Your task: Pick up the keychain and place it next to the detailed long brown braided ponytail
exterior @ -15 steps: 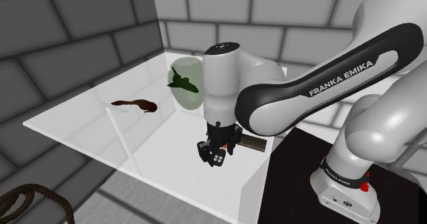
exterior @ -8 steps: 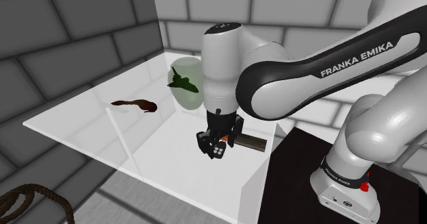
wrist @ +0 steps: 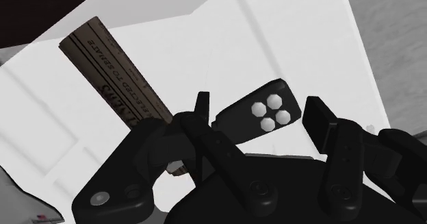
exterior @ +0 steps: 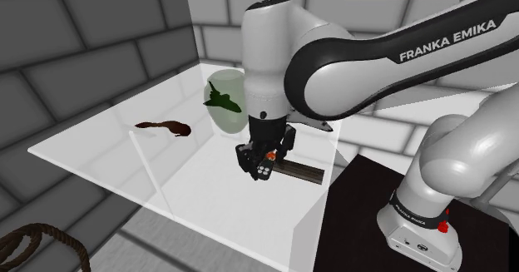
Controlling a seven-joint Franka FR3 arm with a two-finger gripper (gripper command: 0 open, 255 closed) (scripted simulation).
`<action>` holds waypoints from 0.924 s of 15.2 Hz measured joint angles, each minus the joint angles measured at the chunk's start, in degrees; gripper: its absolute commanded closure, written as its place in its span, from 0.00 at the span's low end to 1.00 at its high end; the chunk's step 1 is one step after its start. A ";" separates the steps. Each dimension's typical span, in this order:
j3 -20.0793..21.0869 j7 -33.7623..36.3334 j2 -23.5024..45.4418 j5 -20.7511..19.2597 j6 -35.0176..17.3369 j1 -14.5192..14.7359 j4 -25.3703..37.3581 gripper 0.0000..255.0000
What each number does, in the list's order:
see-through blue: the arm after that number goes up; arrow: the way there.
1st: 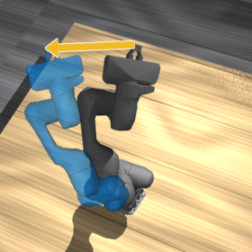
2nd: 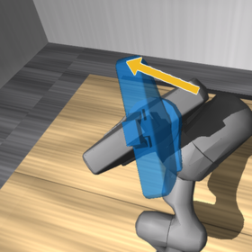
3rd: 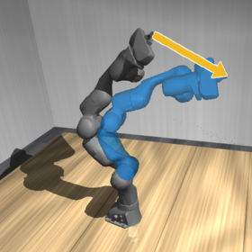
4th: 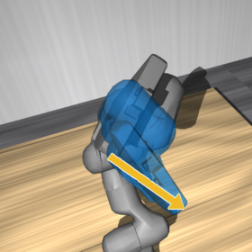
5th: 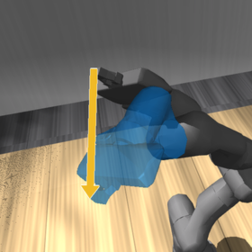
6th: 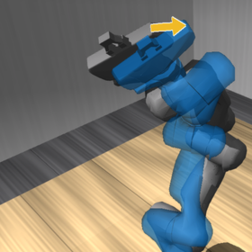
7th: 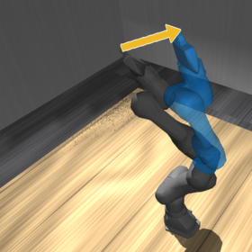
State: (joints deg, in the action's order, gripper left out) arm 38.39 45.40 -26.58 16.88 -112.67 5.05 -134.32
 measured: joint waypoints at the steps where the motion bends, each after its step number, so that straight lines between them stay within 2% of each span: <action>1: -0.47 -0.70 0.69 -0.60 -0.09 -0.64 0.43 1.00; 8: -1.26 -3.04 12.75 -8.26 -1.96 -7.05 9.03 1.00; 14: -2.53 -4.37 23.29 -15.25 -1.37 -10.75 18.31 1.00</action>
State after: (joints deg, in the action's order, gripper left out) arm 35.86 41.03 -3.29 1.63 -114.04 -5.70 -116.01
